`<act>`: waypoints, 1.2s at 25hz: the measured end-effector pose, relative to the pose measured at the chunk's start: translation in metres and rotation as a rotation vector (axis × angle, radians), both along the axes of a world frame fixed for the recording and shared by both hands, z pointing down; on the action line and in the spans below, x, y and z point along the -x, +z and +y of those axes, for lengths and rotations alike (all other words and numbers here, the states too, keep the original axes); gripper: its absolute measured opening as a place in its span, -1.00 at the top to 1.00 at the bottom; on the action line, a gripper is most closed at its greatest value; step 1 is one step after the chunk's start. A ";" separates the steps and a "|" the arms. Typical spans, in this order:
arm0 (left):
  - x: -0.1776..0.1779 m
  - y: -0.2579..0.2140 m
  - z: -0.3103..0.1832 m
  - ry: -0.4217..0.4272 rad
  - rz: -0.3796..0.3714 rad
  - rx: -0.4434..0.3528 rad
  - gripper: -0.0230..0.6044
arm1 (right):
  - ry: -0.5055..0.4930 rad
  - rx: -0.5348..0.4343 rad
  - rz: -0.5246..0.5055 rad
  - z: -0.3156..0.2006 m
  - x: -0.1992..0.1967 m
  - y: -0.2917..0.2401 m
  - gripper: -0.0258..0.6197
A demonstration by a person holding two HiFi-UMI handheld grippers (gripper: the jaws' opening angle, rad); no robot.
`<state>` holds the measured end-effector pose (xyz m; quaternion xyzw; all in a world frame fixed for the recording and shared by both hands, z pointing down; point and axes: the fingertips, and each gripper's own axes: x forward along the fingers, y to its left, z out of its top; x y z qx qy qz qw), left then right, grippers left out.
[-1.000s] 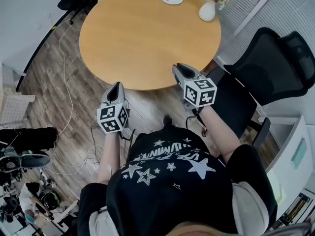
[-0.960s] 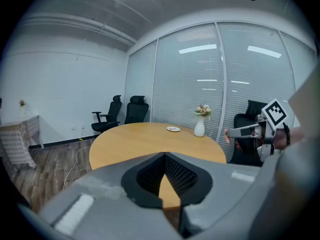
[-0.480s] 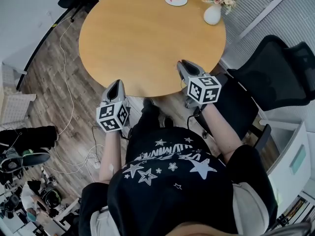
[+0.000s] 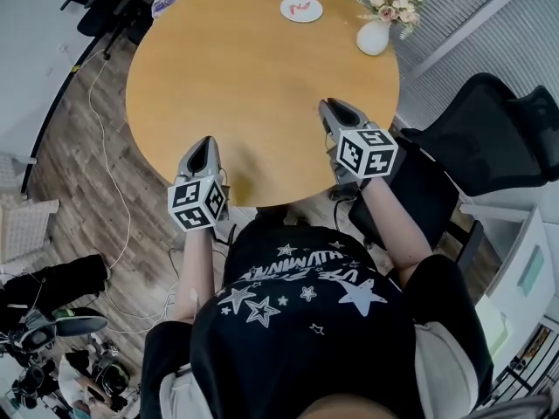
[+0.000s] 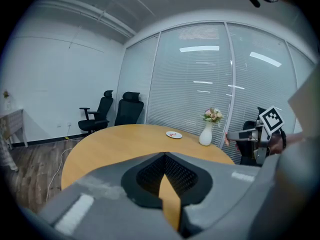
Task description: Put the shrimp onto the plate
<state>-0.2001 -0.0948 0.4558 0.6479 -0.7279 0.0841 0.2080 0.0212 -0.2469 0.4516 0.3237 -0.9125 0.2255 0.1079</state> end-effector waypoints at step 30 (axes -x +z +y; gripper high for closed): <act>0.085 0.020 -0.223 0.308 0.052 0.024 0.92 | 0.154 0.042 0.185 -0.229 0.102 0.056 0.73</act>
